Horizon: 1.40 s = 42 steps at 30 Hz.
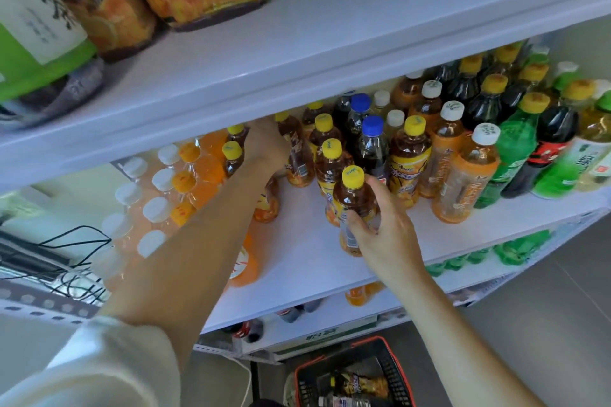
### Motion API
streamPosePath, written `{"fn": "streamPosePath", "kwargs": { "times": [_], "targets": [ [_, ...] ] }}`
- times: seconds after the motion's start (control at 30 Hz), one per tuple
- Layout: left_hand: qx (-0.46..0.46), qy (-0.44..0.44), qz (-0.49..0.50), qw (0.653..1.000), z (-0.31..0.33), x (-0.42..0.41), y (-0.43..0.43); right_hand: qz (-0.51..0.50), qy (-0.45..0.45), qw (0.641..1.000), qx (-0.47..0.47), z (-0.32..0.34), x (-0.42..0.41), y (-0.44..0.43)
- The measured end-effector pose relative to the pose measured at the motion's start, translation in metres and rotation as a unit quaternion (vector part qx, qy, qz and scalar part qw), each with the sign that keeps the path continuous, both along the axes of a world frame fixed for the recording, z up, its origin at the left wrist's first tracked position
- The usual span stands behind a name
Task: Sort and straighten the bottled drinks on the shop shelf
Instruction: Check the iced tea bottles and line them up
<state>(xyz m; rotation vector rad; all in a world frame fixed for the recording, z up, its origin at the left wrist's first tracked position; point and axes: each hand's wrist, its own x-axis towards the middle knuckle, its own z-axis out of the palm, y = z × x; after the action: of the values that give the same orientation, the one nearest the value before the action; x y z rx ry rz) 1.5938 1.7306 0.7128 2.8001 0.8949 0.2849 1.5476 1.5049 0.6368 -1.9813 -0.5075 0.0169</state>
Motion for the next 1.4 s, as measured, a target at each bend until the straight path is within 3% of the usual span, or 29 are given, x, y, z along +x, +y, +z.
{"fn": "streamPosePath", "kwargs": {
  "times": [0.1, 0.23, 0.3, 0.43, 0.57, 0.67, 0.73, 0.8, 0.9, 0.97, 1.13, 1.33, 1.4],
  "targets": [
    [0.123, -0.019, -0.016, 0.992, -0.009, -0.032, 0.01, -0.002, 0.0, 1.0, 0.004, -0.001, -0.003, -0.003],
    [0.217, 0.115, -0.005, 0.969, -0.012, -0.055, 0.012, -0.052, -0.027, 0.998, 0.033, 0.003, -0.012, -0.009],
    [0.241, 0.132, -0.035, 0.961, -0.006, -0.056, 0.012, -0.083, -0.071, 0.992, 0.06, 0.007, -0.017, -0.013],
    [0.181, 0.094, -0.047, 0.978, -0.001, -0.066, 0.008, -0.089, -0.168, 0.976, 0.107, 0.012, -0.03, -0.018],
    [0.162, 0.066, -0.106, 0.979, -0.003, -0.084, -0.016, -0.028, -0.191, 0.974, 0.122, 0.009, -0.05, -0.02],
    [0.125, -0.027, -0.124, 0.984, 0.003, -0.109, -0.027, 0.02, -0.075, 0.994, 0.074, -0.002, -0.065, -0.019],
    [0.099, -0.115, -0.125, 0.981, 0.012, -0.13, -0.032, 0.054, 0.126, 0.99, 0.041, -0.007, -0.067, -0.019],
    [0.063, -0.181, -0.099, 0.976, 0.024, -0.149, -0.039, 0.096, 0.318, 0.941, 0.064, -0.009, -0.065, -0.02],
    [-0.064, -0.241, -0.026, 0.968, 0.038, -0.164, -0.044, 0.192, 0.488, 0.824, 0.215, -0.009, -0.063, -0.026],
    [-0.157, -0.273, 0.007, 0.949, 0.041, -0.166, -0.04, 0.229, 0.51, 0.78, 0.281, -0.008, -0.064, -0.032],
    [-0.296, -0.28, 0.009, 0.913, 0.038, -0.171, -0.032, 0.237, 0.52, 0.777, 0.265, 0.003, -0.068, -0.04],
    [-0.478, -0.212, -0.137, 0.841, 0.047, -0.187, -0.024, 0.252, 0.633, 0.699, 0.218, 0.003, -0.066, -0.05],
    [-0.479, -0.207, -0.164, 0.837, 0.049, -0.19, -0.023, 0.233, 0.637, 0.69, 0.252, 0.005, -0.059, -0.04]
  ]
}}
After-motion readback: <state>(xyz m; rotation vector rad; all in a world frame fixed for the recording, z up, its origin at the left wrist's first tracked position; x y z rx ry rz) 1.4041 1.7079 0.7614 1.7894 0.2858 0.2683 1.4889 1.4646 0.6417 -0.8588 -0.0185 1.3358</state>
